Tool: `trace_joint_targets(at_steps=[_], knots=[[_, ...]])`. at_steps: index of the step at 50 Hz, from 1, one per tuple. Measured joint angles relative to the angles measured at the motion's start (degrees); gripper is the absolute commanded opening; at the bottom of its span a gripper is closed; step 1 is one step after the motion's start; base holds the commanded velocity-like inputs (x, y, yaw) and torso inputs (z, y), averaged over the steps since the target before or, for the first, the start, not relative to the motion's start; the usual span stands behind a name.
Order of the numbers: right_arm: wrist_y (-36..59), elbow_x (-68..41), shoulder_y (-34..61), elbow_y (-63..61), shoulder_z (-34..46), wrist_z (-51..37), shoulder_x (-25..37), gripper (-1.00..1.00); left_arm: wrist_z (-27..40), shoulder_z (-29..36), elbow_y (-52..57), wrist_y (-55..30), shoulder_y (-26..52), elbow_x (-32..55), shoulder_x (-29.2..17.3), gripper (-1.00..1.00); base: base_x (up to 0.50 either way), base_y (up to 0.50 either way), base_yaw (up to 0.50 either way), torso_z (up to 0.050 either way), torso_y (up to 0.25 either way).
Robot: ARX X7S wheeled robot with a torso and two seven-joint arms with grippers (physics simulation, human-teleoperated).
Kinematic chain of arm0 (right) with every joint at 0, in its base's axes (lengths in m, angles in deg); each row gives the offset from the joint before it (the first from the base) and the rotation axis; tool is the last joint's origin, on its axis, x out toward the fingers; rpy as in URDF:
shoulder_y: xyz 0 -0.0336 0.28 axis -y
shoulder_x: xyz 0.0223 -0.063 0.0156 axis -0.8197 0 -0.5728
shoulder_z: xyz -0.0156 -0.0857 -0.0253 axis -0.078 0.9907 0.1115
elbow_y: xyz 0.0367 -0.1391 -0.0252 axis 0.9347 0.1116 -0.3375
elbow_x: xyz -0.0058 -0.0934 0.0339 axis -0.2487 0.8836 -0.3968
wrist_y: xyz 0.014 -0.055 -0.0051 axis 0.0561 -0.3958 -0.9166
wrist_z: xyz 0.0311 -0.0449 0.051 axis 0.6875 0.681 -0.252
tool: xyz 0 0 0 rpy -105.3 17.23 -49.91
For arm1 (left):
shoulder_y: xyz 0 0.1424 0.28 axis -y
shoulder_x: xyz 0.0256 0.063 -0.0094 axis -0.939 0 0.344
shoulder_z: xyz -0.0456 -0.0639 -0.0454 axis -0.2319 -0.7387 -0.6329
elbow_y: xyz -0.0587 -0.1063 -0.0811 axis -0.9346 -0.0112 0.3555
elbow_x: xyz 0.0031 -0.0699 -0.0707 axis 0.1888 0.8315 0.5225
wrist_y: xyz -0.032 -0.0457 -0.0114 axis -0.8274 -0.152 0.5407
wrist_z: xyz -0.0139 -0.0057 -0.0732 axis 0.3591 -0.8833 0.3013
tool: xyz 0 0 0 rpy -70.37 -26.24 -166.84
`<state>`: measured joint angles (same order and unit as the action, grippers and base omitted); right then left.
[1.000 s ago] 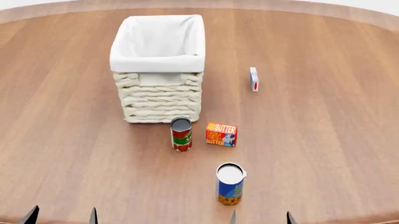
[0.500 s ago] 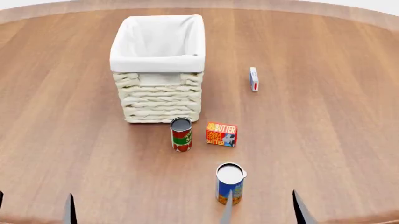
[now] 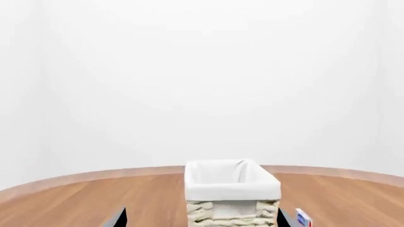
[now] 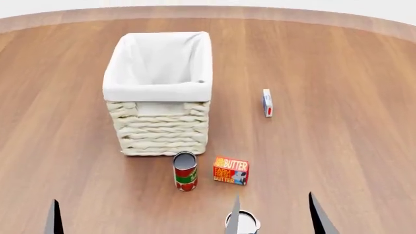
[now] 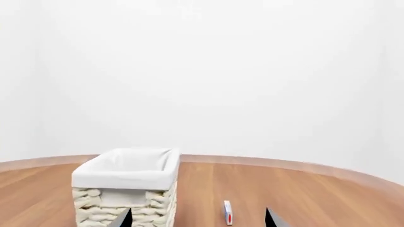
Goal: Pick up the alphabet soup and put it in the basket.
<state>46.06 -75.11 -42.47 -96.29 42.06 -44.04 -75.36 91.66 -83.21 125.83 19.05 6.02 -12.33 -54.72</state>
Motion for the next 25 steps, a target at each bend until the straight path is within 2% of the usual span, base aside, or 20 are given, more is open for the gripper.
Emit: trace_joint_targets(at_steps=[25], knots=[[0.4, -2.3, -0.2, -0.8, 0.8, -1.5, 1.5, 1.0, 2.3, 1.7, 1.0, -0.5, -0.1, -1.0, -1.6, 1.0, 0.5, 0.0, 0.0, 0.0, 0.0]])
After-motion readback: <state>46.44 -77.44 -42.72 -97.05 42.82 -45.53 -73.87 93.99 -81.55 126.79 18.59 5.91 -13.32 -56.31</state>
